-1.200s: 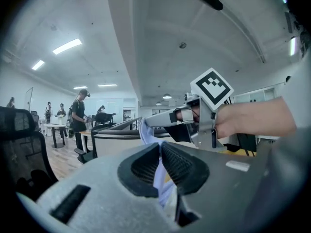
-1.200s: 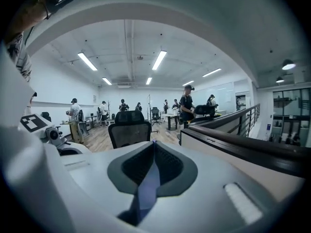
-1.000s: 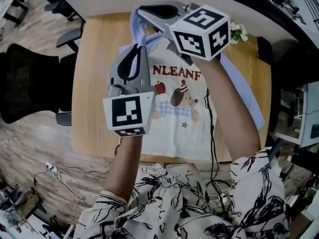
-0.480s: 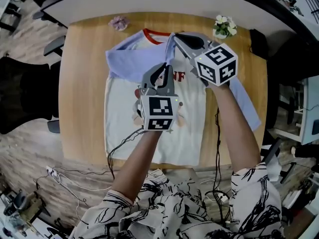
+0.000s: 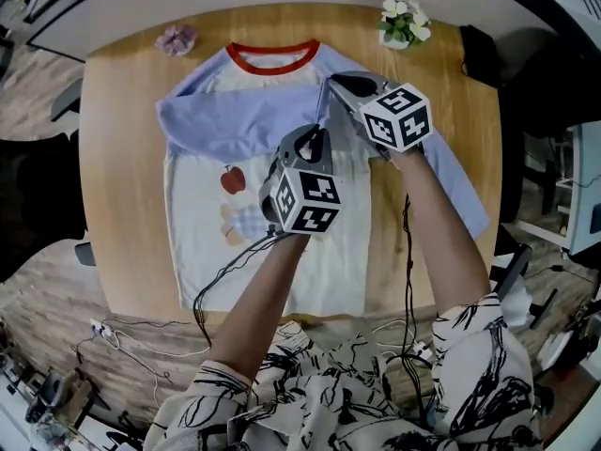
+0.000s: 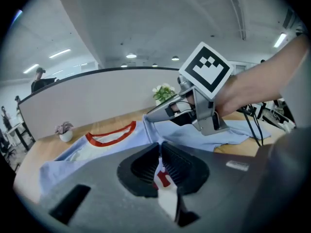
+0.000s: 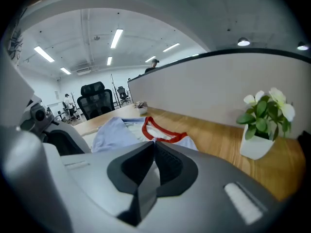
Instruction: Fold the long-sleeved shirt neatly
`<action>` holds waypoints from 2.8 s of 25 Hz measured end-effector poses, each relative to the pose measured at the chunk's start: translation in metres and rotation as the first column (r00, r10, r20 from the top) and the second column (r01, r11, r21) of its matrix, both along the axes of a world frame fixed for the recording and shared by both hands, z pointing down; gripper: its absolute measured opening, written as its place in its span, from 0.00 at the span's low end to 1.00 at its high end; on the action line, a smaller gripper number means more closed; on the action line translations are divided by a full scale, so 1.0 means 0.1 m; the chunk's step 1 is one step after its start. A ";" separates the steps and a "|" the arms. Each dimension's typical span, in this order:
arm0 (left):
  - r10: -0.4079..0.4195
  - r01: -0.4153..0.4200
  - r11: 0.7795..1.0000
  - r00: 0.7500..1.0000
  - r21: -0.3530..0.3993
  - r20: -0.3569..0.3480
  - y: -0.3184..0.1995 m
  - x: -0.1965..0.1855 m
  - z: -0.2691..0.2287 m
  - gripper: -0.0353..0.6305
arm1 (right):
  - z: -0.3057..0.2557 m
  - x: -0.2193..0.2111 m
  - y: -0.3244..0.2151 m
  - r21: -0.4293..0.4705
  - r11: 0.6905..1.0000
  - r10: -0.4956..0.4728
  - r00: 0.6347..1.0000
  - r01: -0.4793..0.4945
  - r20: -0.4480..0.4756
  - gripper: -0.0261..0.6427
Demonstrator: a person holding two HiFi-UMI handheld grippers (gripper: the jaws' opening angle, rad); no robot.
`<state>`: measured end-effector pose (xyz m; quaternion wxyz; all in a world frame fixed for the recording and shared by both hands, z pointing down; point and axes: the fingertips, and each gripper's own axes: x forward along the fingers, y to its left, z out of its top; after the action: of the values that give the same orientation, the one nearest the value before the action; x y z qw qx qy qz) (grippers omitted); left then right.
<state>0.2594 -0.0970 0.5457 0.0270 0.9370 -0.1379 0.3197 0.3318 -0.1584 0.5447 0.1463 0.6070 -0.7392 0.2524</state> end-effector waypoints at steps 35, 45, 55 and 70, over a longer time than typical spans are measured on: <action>0.603 -0.608 0.791 0.793 -0.069 -0.089 1.66 1.02 -0.72 0.54 | -0.65 0.89 4.30 0.067 0.660 0.750 0.662 -0.748 0.001 0.43; 0.857 -0.853 0.515 0.515 -0.077 0.026 4.05 0.94 -0.14 0.53 | 0.16 1.24 5.35 -0.207 0.845 0.465 0.869 -0.493 -0.171 0.45; 0.928 -0.924 0.362 0.345 -0.120 0.140 5.06 1.04 0.59 0.37 | 0.73 1.43 5.44 -0.301 0.892 0.340 0.939 -0.337 -0.045 0.26; 0.869 -0.853 0.495 0.486 -0.167 0.096 4.99 1.30 0.54 0.09 | 0.63 1.50 5.43 -0.267 0.881 0.393 0.918 -0.390 -0.046 0.08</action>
<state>0.3890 0.4020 0.5998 -0.1030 0.8472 0.3630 0.3739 0.4822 0.3843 0.6080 0.1706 0.7168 -0.5604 0.3782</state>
